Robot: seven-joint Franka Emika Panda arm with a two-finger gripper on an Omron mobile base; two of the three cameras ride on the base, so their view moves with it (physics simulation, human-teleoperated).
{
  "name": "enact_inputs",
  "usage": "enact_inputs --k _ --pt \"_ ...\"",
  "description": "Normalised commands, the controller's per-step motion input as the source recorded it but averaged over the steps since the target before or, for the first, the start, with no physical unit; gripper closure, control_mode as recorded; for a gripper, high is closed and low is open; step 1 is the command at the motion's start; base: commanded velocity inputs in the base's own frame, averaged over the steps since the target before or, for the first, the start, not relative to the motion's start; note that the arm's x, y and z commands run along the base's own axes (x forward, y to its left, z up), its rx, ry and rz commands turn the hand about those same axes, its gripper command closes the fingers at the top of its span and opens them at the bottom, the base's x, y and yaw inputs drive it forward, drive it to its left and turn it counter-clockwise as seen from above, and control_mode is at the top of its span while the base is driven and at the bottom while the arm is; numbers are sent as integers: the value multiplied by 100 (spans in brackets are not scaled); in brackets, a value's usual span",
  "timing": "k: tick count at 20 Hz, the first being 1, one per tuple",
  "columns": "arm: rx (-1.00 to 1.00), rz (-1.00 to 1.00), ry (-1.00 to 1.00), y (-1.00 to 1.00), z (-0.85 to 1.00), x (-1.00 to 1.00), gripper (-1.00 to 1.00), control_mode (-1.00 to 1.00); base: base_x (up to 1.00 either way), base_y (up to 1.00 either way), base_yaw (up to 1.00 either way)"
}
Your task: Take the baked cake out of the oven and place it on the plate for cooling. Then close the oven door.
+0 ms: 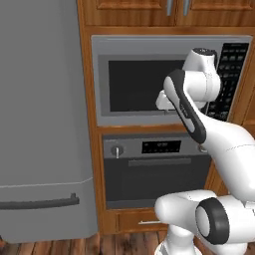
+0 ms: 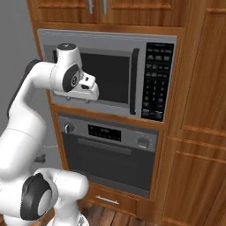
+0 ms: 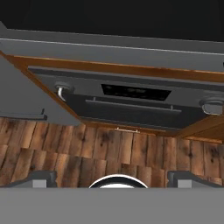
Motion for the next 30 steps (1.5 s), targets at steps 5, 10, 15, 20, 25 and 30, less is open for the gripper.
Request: enact_inputs --k 5,10,15,20,25,30 --pt "0 0 0 0 0 0 -100 100 -28 -55 26" --pt "0 0 0 0 0 0 -100 100 -20 -66 36" --pt "0 0 0 0 0 0 -100 100 -31 -31 40" --pt "0 0 0 0 0 0 -100 100 -30 -23 44" --pt "0 0 0 0 0 0 -100 100 -30 -21 46" --pt "0 0 0 0 0 0 -100 100 -22 -13 49"
